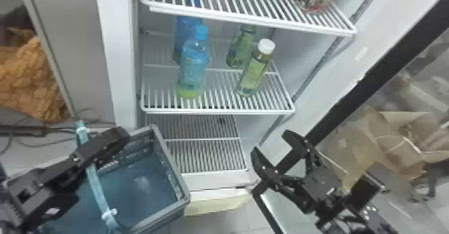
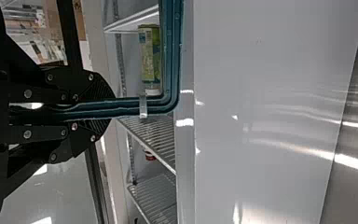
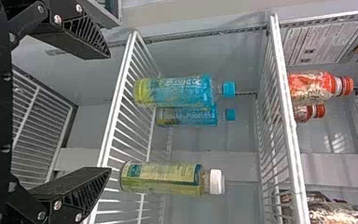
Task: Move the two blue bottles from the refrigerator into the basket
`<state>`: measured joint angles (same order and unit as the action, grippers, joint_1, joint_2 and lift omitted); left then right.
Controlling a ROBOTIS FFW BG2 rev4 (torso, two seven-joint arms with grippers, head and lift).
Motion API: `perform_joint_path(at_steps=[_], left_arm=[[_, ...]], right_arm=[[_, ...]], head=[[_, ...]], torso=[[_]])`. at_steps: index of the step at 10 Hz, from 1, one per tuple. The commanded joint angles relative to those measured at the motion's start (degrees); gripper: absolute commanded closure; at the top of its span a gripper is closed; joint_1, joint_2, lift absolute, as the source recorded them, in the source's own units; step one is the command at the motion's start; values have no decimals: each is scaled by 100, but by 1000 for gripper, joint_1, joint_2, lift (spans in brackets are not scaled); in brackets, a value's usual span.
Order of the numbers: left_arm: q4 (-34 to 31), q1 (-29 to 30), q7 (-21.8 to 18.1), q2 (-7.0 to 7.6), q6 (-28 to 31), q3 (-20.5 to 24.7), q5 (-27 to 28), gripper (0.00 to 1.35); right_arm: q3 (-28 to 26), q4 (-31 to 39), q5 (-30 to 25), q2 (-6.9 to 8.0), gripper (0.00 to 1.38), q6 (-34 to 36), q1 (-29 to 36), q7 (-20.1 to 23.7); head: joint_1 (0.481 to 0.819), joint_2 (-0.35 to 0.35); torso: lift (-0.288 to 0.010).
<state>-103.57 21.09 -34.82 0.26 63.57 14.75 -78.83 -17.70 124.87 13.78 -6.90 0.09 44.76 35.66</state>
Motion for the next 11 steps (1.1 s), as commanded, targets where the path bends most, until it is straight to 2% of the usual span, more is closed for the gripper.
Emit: perform_joint_path(at_steps=[1,6,8,11], left_arm=[[0,-14,2,1,13,-12,0,1199],[0,-141,37,-8,98,-126,57,1197],[28,-197,55,-8,140,-218,80,1197],[112,-253,55,-8,154,-332,68,1199]], right_arm=[[125,-203,16,-49,203,33,-342,11],[639,-864,39,-268,203,103,-1425,73],[936,-1230,28,-312,203,117,-1875,73],[1004,-1806,28,-339,202,117,-2353,64]], head=[[695,-292],[695,-255],[695,-229],[695,-209]], torso=[[-220],[-220],[-220],[-220]])
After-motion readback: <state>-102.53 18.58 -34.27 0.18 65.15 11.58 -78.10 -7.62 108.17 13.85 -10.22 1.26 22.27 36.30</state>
